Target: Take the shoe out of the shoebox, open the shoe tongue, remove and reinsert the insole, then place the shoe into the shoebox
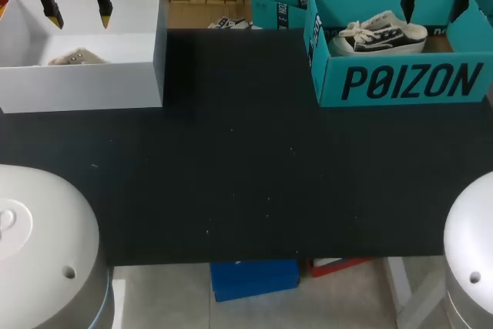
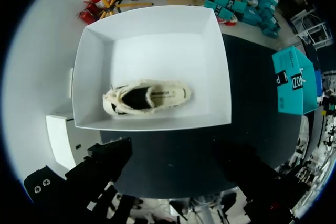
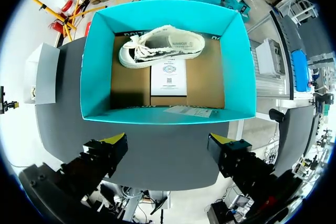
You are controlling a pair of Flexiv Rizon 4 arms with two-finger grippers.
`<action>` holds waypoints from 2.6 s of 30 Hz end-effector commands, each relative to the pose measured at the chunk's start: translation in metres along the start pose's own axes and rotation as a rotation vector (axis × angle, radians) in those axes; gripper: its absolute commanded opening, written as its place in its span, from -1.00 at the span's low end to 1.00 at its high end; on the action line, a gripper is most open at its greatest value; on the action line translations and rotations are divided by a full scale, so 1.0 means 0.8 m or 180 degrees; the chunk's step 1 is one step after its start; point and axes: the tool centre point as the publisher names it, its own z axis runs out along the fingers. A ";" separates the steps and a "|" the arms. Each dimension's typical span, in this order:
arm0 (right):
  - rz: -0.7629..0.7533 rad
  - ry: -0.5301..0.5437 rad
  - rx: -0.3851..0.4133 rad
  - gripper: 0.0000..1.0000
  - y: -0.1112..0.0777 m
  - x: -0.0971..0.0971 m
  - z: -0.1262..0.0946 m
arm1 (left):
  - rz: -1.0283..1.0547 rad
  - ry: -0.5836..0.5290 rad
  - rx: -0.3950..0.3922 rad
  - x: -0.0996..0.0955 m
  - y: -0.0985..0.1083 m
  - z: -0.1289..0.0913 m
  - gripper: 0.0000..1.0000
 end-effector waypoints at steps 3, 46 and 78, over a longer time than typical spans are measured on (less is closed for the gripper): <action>0.0000 0.0000 0.0000 1.00 0.000 0.000 0.000 | 0.0000 0.0000 0.0000 0.000 0.000 0.000 1.00; -0.5622 0.0098 -0.0243 1.00 0.050 0.039 -0.063 | 0.0000 0.0000 0.0000 0.000 0.000 0.000 1.00; -0.6067 0.0027 0.0248 1.00 0.137 -0.005 0.014 | 0.0000 0.0000 0.0000 0.000 0.000 0.000 1.00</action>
